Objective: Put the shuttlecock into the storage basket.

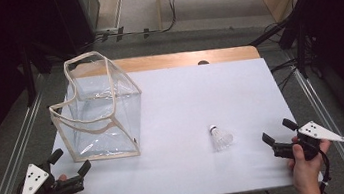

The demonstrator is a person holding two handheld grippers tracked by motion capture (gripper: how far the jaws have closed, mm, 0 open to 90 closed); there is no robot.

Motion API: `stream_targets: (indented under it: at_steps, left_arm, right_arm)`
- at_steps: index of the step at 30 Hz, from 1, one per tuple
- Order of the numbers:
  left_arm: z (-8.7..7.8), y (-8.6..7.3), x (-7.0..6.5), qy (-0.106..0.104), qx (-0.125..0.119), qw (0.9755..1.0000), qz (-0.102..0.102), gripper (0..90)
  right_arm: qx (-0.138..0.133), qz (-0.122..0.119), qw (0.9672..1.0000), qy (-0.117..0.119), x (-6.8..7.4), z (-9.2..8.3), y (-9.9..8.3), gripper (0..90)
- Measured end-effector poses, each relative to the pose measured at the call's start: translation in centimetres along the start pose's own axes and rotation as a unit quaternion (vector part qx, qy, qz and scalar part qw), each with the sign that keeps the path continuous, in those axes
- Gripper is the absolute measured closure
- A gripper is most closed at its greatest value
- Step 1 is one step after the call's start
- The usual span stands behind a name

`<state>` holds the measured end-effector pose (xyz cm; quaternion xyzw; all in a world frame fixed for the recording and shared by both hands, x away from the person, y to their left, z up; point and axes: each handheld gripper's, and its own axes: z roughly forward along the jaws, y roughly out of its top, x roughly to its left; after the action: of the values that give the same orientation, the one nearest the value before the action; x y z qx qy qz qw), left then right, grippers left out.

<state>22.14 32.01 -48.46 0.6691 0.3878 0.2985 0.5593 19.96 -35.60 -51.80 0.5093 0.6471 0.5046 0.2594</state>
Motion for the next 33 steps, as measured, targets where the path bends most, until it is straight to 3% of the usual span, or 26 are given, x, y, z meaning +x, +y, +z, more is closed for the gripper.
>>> stream_targets:
  at_steps: [10, 14, 20, 25, 27, 33]
  left_arm:
    - [0.1, 0.0, 0.0, 0.001, 0.0, 1.0, 0.0, 0.0]
    - [0.0, 0.0, 0.0, 0.0, 0.0, 1.0, 0.002, 0.0]
    - [0.0, 0.0, -0.1, -0.001, 0.002, 1.0, 0.006, 0.0]
    - [0.0, 0.0, -0.2, 0.0, 0.002, 1.0, 0.008, 0.0]
    - [0.0, -0.1, -0.3, 0.0, 0.004, 0.9999, 0.01, 0.0]
    - [0.0, 0.0, -0.3, 0.002, 0.004, 1.0, 0.008, 0.0]
  right_arm:
    - [0.004, -0.007, 0.9999, -0.007, 0.2, 0.0, 0.1, 0.0]
    - [0.015, -0.033, 0.9991, -0.02, 0.8, 0.3, 0.3, 0.0]
    - [0.006, -0.027, 0.9996, -0.012, 1.4, 0.3, 0.8, 0.0]
    - [0.007, -0.037, 0.9992, -0.012, 2.2, 0.6, 1.6, 0.0]
    - [0.008, -0.053, 0.9984, -0.018, 2.9, 0.7, 2.1, 0.0]
    - [0.019, -0.063, 0.9978, -0.011, 4.1, 0.9, 2.8, 0.0]
